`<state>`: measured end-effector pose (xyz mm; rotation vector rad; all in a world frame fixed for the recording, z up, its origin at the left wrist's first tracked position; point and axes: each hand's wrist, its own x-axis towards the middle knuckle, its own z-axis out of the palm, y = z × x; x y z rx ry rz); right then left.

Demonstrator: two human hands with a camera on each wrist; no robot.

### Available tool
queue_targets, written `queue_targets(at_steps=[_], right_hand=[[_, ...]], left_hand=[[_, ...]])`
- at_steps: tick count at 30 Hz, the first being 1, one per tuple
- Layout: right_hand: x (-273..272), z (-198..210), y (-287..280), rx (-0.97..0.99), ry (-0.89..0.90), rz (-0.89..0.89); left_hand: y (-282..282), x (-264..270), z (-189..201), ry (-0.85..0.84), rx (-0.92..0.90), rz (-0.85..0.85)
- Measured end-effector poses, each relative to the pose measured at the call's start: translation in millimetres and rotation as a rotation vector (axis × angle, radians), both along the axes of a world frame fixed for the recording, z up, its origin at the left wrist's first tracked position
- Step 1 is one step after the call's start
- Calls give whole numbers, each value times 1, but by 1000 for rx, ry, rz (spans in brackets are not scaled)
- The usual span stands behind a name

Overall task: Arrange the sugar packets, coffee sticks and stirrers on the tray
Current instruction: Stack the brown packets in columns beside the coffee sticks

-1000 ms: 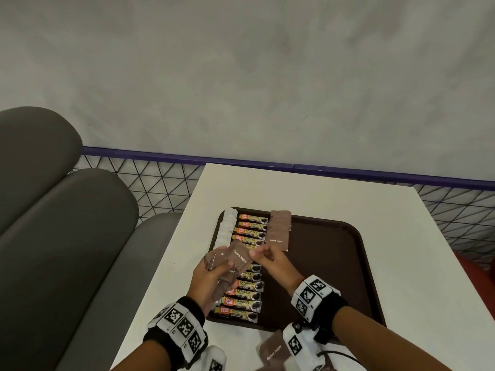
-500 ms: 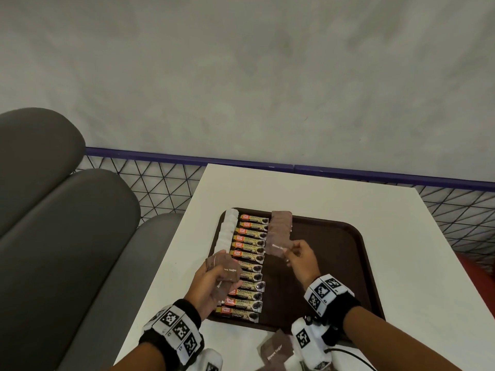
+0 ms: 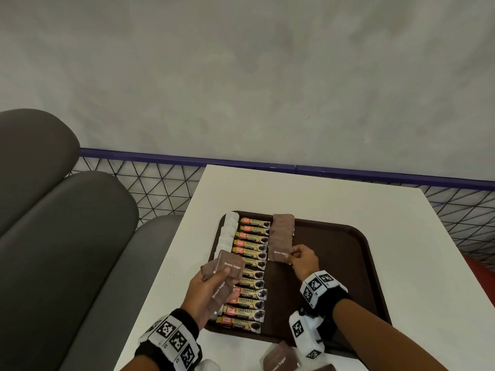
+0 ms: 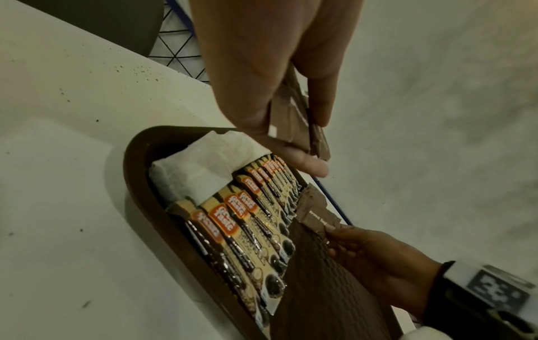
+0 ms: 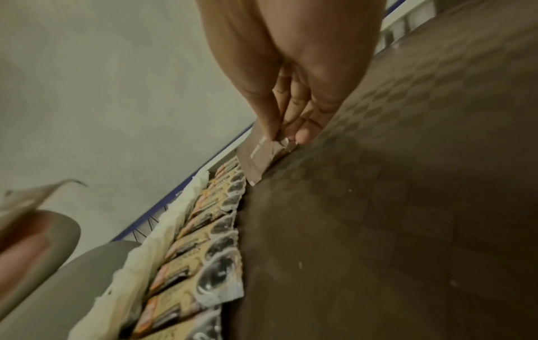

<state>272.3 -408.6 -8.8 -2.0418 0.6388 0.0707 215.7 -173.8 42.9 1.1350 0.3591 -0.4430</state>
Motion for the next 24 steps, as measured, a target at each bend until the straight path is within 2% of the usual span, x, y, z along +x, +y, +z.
queue_targets(at_steps=[7, 16, 20, 24], right_hand=[[10, -9, 5, -84, 18, -49], [17, -17, 2, -150, 17, -43], [12, -11, 0, -140, -23, -49], [0, 0, 0, -260, -131, 30]], left_hand=[[6, 5, -6, 22, -89, -9], [9, 8, -11, 16, -47, -4], [7, 6, -9, 0, -4, -12], [3, 4, -6, -7, 7, 19]])
